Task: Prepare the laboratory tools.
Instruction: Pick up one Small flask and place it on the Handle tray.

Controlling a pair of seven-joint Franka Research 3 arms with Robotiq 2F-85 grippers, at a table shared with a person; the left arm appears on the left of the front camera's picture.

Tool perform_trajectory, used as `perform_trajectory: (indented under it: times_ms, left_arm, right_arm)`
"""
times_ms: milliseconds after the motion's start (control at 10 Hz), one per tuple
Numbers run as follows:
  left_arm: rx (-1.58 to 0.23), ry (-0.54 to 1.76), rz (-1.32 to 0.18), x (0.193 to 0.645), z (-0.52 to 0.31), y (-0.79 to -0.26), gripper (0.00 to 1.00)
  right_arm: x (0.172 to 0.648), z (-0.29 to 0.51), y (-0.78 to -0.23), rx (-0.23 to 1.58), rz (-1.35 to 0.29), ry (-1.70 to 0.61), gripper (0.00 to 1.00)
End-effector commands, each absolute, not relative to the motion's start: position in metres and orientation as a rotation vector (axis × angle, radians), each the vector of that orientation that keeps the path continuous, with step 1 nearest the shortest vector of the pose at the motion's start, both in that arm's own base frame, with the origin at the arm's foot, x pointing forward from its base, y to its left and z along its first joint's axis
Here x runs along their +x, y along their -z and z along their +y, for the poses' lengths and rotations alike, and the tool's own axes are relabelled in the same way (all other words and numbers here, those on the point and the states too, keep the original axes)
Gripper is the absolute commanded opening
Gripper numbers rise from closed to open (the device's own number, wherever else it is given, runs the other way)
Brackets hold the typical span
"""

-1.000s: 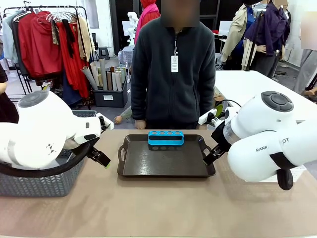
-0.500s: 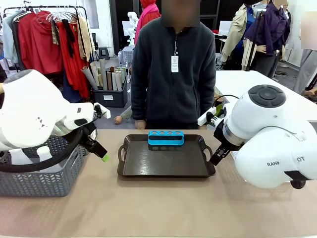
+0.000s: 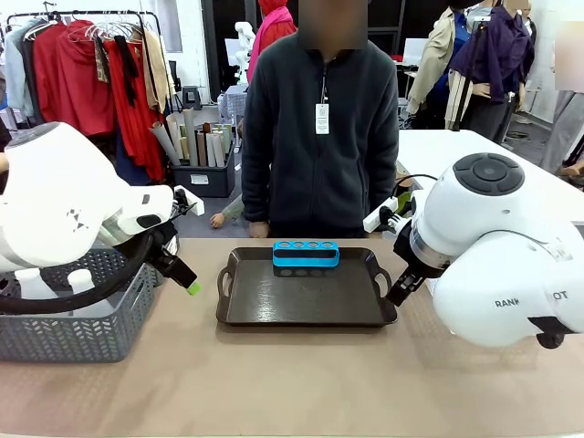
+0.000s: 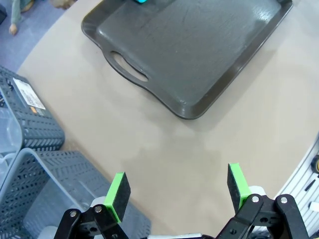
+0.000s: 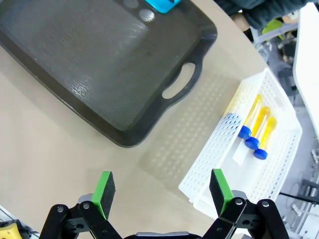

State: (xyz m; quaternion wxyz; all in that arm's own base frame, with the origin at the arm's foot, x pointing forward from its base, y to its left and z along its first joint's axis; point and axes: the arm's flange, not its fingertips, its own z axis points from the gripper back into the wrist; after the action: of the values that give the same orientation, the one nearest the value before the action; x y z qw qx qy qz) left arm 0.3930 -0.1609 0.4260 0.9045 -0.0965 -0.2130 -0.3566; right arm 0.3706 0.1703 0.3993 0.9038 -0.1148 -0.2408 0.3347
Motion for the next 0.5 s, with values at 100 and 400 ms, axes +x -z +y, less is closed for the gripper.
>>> perform_trajectory:
  times_ms: [100, 400]
  left_arm:
    - [-0.213, 0.721, -0.442, 0.3913, -0.1594, -0.4232, 1.0]
    - [-0.198, 0.736, -0.44, 0.3931, -0.1608, -0.4258, 1.0]
  right_arm:
    - [0.3729, 0.1712, -0.398, -0.239, -0.514, -0.704, 1.0]
    - [0.3723, 0.1763, -0.4048, -0.147, -0.487, -0.692, 1.0]
